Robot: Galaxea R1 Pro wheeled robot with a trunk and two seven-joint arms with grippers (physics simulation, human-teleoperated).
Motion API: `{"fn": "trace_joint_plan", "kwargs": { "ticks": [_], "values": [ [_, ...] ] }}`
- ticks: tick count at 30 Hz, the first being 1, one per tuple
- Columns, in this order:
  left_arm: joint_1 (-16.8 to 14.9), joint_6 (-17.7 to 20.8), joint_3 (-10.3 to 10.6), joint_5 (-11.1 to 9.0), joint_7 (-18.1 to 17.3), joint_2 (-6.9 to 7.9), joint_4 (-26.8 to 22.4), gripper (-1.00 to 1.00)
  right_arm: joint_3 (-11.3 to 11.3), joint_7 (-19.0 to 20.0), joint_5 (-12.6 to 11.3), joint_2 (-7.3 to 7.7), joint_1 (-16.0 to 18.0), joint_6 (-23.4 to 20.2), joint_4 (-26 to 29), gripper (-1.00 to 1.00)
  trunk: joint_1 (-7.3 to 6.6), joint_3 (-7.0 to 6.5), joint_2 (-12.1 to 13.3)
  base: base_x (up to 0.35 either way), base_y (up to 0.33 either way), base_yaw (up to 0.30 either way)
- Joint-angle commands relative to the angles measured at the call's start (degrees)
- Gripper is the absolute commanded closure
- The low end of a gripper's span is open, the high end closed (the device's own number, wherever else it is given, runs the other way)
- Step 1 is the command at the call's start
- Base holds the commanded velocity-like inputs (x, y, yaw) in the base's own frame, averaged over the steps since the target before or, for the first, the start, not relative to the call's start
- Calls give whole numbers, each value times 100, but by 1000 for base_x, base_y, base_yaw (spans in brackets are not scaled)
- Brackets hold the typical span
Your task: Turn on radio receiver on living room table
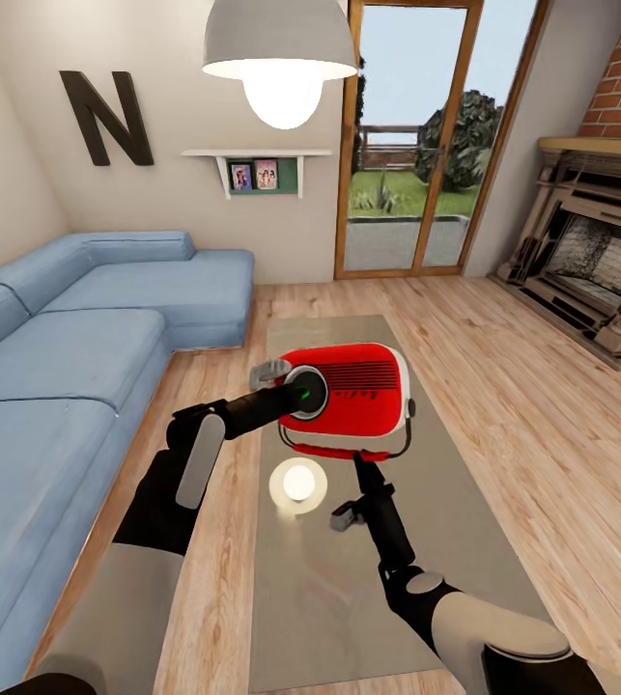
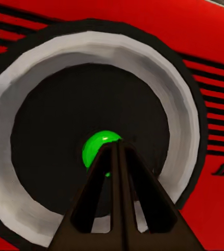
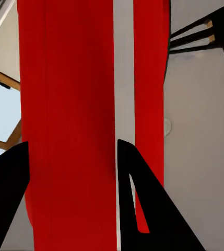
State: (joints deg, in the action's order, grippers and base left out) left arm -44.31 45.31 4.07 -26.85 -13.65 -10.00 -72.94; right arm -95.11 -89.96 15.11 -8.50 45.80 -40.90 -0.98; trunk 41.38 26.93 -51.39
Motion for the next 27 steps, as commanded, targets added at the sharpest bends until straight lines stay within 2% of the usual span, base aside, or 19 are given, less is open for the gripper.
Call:
{"fn": "trace_joint_plan", "kwargs": {
  "ticks": [1,2,3,4,5,7,8,9,11,12,15,17,18,20,21,23,24,25,27],
  "values": [
    [6,-4,-9,132,23,0,15,100,-14,-4,-122,8,0,14,-1,100,0,-1,0,0,0,0],
    [20,-9,-43,377,128,0,160,100,50,-4,-556,25,0,20,-6,100,0,-1,0,0,0,0],
    [24,-14,-93,432,211,0,291,100,64,-4,-717,34,-1,24,-6,100,0,-1,0,0,0,0],
    [28,-18,-261,480,378,67,519,100,72,30,-885,59,-1,58,-7,100,0,-1,0,0,0,0],
    [32,-39,-527,505,583,181,760,100,72,182,-972,98,2,172,-7,100,0,-1,0,0,0,0],
    [35,-123,-956,523,845,303,1088,100,72,365,-1034,142,5,462,-12,100,0,-1,0,0,0,0],
    [46,-252,-1329,537,1025,438,1395,100,73,511,-1063,167,13,773,-18,100,0,-1,0,0,0,0],
    [54,-325,-1451,541,1075,523,1542,100,76,580,-1072,175,19,898,-21,100,0,-1,0,0,0,0],
    [71,-465,-1582,546,1132,749,1811,100,80,737,-1082,189,38,1098,-22,100,0,-1,0,0,0,0],
    [82,-560,-1635,544,1160,1010,2048,100,85,924,-1086,197,69,1344,-23,100,0,-1,0,0,0,0],
    [151,-622,-1663,543,1175,1314,2412,100,113,1188,-1124,249,178,1899,-25,100,0,-1,0,0,0,0],
    [212,-766,-1668,547,1177,1467,2760,100,253,1449,-1314,282,244,2360,-21,100,0,-1,0,0,0,0],
    [244,-1022,-1663,551,1174,1552,3141,100,399,1723,-1568,293,319,2729,-19,100,0,-1,0,0,0,0],
    [267,-1537,-1642,623,1170,1606,3828,100,527,2192,-1945,307,446,3263,-17,100,0,-1,0,0,0,0],
    [272,-1819,-1622,721,1167,1612,4196,100,563,2455,-2129,314,543,3543,-17,100,0,-1,0,0,0,0],
    [278,-2326,-1562,1055,1162,1580,4862,100,605,3032,-2539,329,768,4023,-14,100,0,-1,0,0,0,0],
    [280,-2630,-1523,1338,1158,1531,5277,100,625,3491,-2948,335,948,4244,-3,100,0,-1,0,0,0,0],
    [282,-2973,-1497,1672,1157,1445,5772,100,660,4086,-3654,338,1179,4393,16,100,0,-1,0,0,0,0],
    [282,-3300,-1486,1932,1160,1395,6223,100,688,4678,-4383,339,1376,4510,78,100,0,-1,0,0,0,0]
  ]
}}
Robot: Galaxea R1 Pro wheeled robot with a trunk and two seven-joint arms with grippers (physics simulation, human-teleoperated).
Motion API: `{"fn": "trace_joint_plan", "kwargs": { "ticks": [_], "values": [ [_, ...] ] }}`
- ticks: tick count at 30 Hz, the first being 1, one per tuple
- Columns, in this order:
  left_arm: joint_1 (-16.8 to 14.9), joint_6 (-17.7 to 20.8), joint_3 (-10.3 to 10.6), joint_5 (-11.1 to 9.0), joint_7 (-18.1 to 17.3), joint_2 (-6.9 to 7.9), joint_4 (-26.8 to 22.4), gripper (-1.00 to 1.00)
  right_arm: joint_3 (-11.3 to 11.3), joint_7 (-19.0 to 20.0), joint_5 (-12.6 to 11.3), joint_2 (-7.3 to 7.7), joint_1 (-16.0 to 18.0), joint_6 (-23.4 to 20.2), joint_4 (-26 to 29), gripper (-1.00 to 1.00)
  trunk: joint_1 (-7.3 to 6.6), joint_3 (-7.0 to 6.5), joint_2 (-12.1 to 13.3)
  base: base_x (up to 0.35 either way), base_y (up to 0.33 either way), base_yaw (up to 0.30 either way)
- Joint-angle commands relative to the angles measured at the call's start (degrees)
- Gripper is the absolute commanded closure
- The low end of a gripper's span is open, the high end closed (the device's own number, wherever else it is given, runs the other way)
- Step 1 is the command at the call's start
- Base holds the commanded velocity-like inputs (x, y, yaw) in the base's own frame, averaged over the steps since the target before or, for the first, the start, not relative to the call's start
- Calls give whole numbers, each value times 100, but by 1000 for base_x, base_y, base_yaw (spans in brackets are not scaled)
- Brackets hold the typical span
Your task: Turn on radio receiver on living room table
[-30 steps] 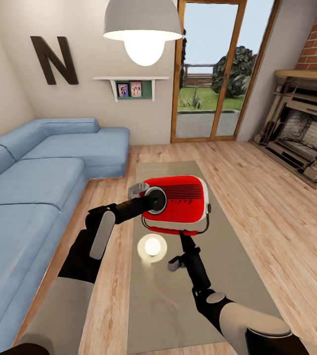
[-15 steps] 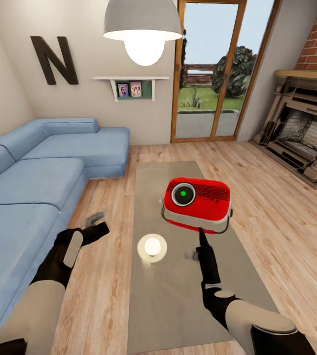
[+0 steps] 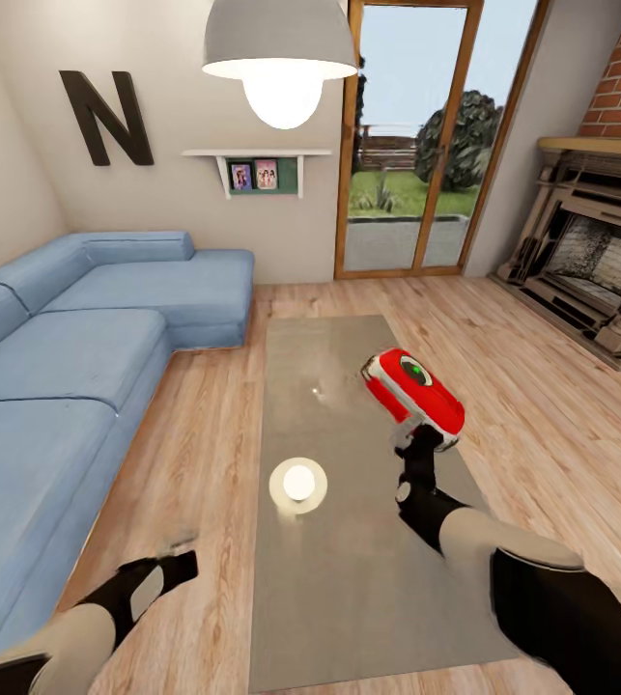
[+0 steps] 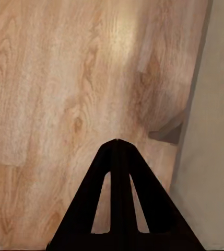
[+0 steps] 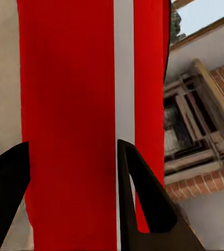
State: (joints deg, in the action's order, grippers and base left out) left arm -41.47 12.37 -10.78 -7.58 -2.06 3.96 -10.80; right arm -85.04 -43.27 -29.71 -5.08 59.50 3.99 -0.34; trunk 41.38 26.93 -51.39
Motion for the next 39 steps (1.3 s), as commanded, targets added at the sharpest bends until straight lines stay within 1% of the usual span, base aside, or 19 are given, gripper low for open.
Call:
{"fn": "trace_joint_plan", "kwargs": {
  "ticks": [1,2,4,6,7,9,12,13,14,15,17,20,23,26,28,31,32,35,39],
  "values": [
    [-2,-179,1,110,1,-12,224,100,-310,341,-236,1,92,76,58,100,0,-1,-1,0,0,0],
    [-2,-438,3,253,7,-20,530,100,-302,889,-694,4,208,123,100,100,0,-1,-1,0,0,0],
    [-1,-749,4,420,10,-17,876,100,-282,1662,-1249,23,377,152,123,100,0,-1,-1,0,0,0],
    [-1,-989,5,538,12,-8,1139,100,-258,2419,-1776,125,534,164,133,100,0,-1,-1,0,0,0],
    [-1,-1125,8,581,12,-8,1279,100,-250,2990,-2141,216,631,168,136,100,0,-1,-1,0,0,0],
    [2,-1243,11,607,12,-12,1381,100,-245,3746,-2571,372,756,161,139,100,0,-1,-1,0,0,0],
    [6,-1310,13,620,12,-21,1438,100,-242,4846,-3099,686,921,134,140,100,0,-1,-1,0,0,0],
    [11,-1322,13,623,12,-19,1462,100,-241,5305,-3332,811,1017,114,135,100,0,-1,-1,0,0,0],
    [12,-1331,13,624,12,-19,1489,100,-241,5615,-3538,931,1090,-2,124,100,0,-1,-1,0,0,0],
    [14,-1337,14,623,12,-22,1504,100,-241,5790,-3694,1055,1132,-325,119,100,0,-1,-1,0,0,0],
    [15,-1342,14,620,12,-30,1513,100,-241,5905,-3812,1206,1181,-997,118,100,0,-1,-1,0,0,0],
    [16,-1343,14,618,12,-34,1518,100,-241,5972,-3882,1305,1236,-1824,130,100,0,-1,-1,0,0,0],
    [16,-1344,14,617,12,-35,1519,100,-241,5990,-3903,1314,1252,-2424,139,100,0,-1,-1,0,0,0],
    [18,-1350,14,617,8,-40,1520,100,-241,5995,-3903,1304,1256,-2819,151,100,0,-1,-1,0,0,0],
    [35,-1353,14,613,5,-43,1520,100,-244,5996,-3902,1279,1257,-3246,168,100,0,-1,-1,0,0,0],
    [51,-1431,14,614,2,-44,1520,100,-244,5997,-3900,1262,1257,-3506,227,100,0,-1,-1,0,0,0],
    [79,-1537,14,616,-5,-44,1520,100,-242,5997,-3901,1259,1257,-3558,285,100,0,-1,-1,0,0,0],
    [123,-1655,12,617,-11,-37,1520,100,-241,5997,-3900,1256,1257,-3594,346,100,0,-1,-1,0,0,0],
    [137,-1683,7,611,-41,-29,1520,100,-241,5997,-3894,1255,1257,-3598,365,100,0,-1,-1,0,0,0]
  ]
}}
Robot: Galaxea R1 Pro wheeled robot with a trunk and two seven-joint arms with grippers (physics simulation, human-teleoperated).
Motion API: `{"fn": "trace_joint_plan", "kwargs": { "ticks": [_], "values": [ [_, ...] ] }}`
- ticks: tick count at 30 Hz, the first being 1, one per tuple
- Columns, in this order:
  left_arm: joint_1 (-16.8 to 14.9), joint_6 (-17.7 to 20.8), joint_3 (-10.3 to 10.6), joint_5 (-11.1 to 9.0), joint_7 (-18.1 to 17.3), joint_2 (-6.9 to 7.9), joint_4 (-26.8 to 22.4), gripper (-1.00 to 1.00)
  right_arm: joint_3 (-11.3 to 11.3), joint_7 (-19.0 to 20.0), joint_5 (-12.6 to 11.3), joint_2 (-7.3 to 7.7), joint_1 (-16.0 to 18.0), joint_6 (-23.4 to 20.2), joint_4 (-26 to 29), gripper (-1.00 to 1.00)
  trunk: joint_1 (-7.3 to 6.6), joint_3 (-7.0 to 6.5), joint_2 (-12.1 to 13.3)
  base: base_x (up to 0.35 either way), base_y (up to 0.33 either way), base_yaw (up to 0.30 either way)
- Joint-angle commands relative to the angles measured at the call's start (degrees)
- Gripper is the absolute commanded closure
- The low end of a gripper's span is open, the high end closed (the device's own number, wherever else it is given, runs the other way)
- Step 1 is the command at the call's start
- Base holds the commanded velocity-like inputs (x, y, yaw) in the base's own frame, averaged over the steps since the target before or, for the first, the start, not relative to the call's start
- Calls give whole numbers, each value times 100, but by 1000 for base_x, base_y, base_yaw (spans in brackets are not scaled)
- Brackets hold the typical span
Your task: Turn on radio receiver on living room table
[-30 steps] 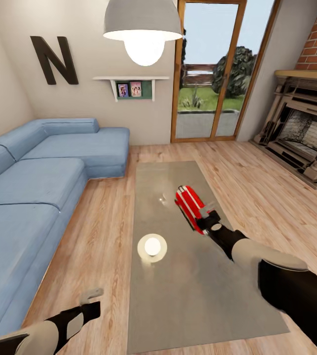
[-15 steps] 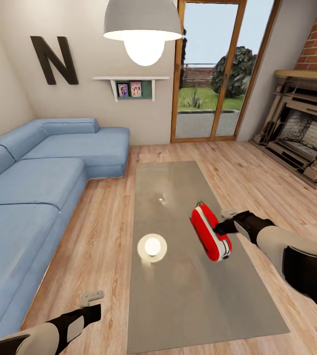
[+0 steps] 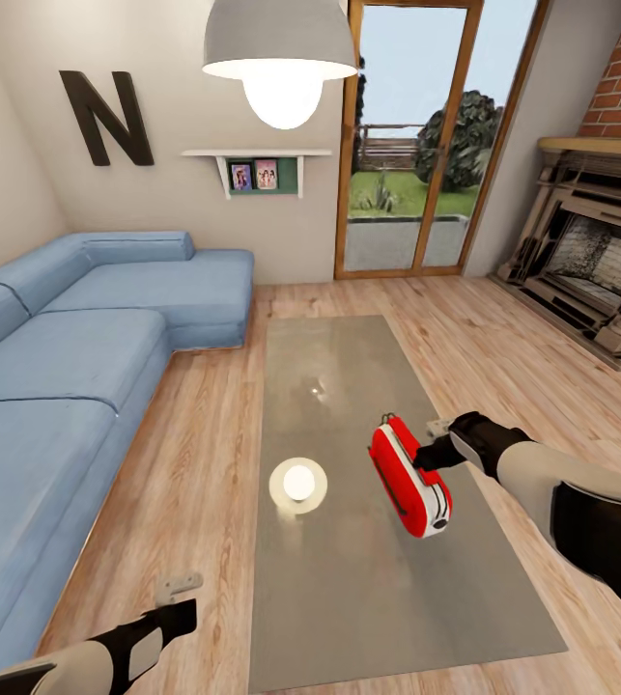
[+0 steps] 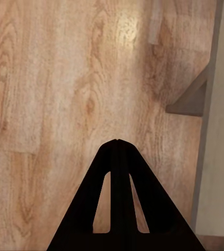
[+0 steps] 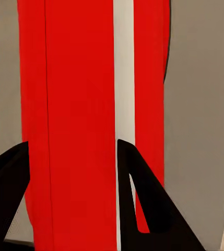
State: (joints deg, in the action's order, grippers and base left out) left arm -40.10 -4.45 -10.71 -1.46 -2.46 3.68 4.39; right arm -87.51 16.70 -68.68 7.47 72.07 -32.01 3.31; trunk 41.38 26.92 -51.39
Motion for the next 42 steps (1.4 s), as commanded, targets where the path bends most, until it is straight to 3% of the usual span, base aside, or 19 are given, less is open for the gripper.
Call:
{"fn": "trace_joint_plan", "kwargs": {
  "ticks": [1,10,18,38,42],
  "values": [
    [1,2,0,-3,-6,1,0,100,6,0,3,0,0,2,1,100,0,0,0,0,0,0],
    [2,31,-10,-46,-11,-52,-1,100,3,339,-27,0,0,-172,46,100,0,0,0,0,0,0],
    [2,40,-10,-47,-13,-70,0,100,5,359,-30,0,0,-201,54,100,0,0,0,0,0,0],
    [2,41,-10,-32,22,-74,0,100,6,343,-31,0,-41,-820,46,100,0,0,0,0,0,0],
    [2,41,-10,-26,32,-70,0,100,5,338,-31,0,-57,-831,39,100,88,72,-161,0,0,0]
  ]
}}
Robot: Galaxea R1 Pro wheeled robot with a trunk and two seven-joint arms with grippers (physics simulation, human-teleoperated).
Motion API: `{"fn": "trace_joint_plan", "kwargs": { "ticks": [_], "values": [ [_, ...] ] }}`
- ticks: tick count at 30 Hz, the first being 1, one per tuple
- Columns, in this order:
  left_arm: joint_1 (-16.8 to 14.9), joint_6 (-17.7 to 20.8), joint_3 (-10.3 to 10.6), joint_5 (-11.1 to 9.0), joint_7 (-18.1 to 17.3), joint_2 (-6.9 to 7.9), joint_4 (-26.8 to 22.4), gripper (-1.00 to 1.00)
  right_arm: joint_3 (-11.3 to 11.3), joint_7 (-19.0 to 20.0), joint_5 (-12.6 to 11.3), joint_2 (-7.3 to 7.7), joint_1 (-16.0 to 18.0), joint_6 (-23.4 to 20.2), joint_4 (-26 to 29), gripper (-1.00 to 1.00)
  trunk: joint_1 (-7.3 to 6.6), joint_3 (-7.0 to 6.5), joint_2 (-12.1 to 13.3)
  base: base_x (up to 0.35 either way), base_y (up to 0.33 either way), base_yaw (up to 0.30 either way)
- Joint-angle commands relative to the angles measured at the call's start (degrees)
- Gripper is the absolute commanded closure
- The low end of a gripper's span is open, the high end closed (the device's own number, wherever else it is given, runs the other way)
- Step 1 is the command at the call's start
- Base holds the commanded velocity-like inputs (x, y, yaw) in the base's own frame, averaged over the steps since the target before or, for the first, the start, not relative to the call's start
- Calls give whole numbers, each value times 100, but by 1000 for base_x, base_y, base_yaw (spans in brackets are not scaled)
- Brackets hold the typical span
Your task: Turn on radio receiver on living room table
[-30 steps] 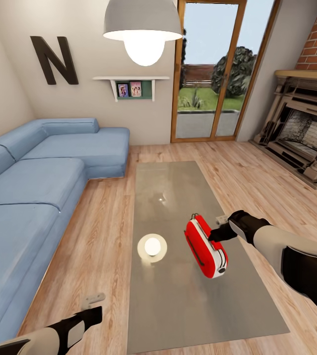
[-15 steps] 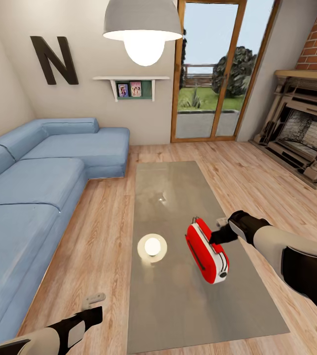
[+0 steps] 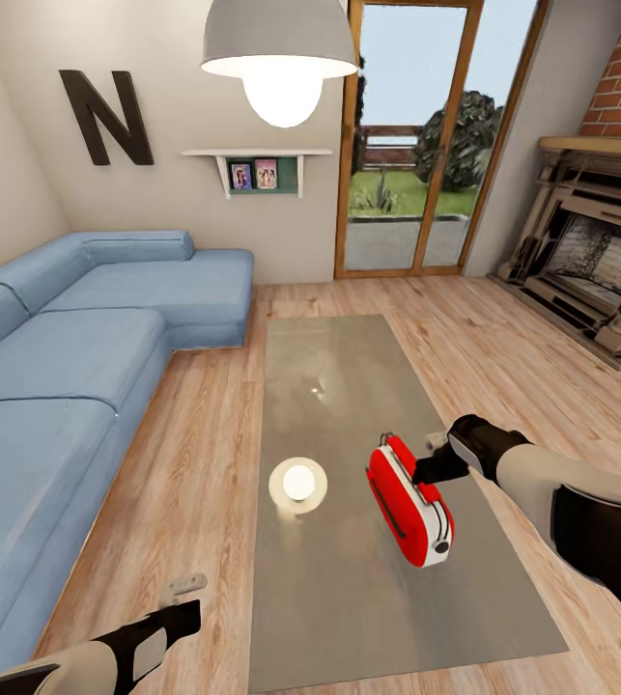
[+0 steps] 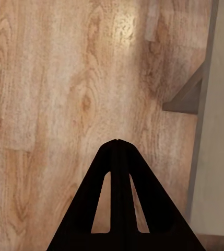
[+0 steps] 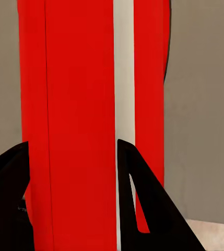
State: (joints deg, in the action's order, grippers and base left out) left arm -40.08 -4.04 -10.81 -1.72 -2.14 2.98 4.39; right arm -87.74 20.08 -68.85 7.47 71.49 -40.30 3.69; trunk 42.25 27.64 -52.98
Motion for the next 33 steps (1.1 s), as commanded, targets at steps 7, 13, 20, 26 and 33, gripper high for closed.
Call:
{"fn": "trace_joint_plan", "kwargs": {
  "ticks": [7,13,20,26,33],
  "values": [
    [0,0,0,5,11,-1,0,100,25,-4,-15,0,-4,-5,0,100,154,126,-283,0,0,0],
    [0,0,0,5,12,-7,0,100,20,1,-15,0,-4,3,7,100,286,234,-523,0,0,0],
    [0,0,0,5,12,-8,0,100,20,13,-15,0,-6,4,9,100,440,359,-804,0,0,0],
    [0,0,0,7,12,-7,0,100,24,13,-15,0,-5,4,9,100,571,467,-1045,0,0,0],
    [0,0,1,14,-12,-23,0,100,20,-17,-2,-31,-6,4,9,100,571,467,-1045,0,0,0]
  ]
}}
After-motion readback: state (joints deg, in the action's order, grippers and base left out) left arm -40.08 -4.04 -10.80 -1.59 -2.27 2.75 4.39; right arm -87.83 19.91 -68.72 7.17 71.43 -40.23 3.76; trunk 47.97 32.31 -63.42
